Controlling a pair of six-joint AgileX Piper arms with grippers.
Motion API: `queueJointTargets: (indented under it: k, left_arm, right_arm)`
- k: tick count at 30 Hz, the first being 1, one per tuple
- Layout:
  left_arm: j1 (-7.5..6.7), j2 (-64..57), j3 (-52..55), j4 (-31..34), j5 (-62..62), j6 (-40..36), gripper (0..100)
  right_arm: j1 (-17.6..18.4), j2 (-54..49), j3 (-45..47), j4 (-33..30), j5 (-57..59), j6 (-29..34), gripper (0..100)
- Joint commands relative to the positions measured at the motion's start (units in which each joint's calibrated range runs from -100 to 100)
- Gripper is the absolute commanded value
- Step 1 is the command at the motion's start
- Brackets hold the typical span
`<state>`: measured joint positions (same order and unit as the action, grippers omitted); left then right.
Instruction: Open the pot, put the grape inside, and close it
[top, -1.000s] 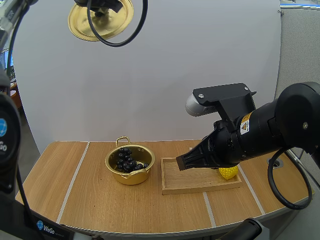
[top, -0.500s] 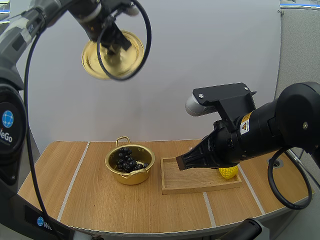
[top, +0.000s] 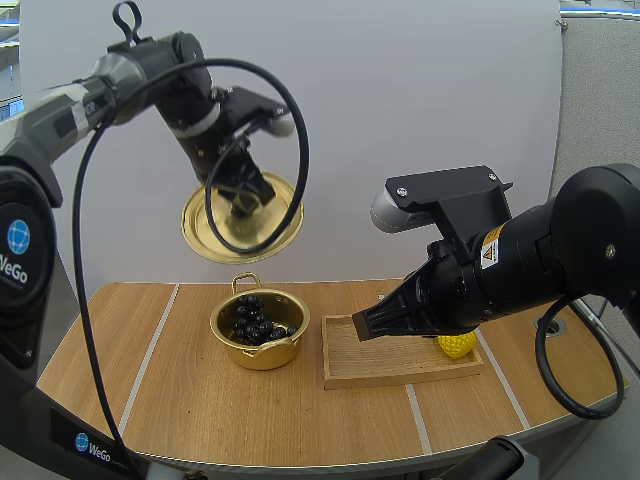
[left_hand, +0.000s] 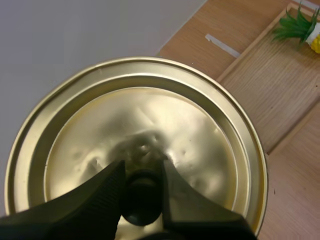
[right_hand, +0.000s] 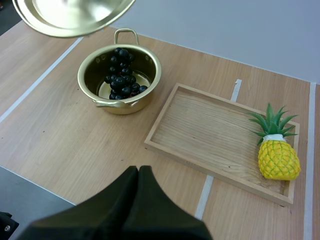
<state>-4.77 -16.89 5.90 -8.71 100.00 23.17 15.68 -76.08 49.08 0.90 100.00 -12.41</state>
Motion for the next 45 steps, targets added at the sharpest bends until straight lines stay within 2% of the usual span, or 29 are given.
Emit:
queueJointTargets:
  k: [1,19,24,45]
  left_arm:
    - [-0.18,3.36,6.68,-1.17,0.0,1.55,0]
    - [-0.18,20.8,7.66,-3.52,-3.71,3.15,0]
    - [-0.18,23.03,7.66,-6.2,-5.53,4.55,0]
    - [-0.18,25.29,7.66,-3.74,-8.21,5.64,0]
  right_arm:
    - [-0.16,-0.66,0.19,-0.14,0.0,0.13,0]
    - [-0.16,-0.66,0.19,-0.14,0.0,0.13,0]
    - [-0.16,-0.66,0.19,-0.25,0.0,0.13,0]
    - [-0.16,-0.66,0.19,-0.25,0.0,0.13,0]
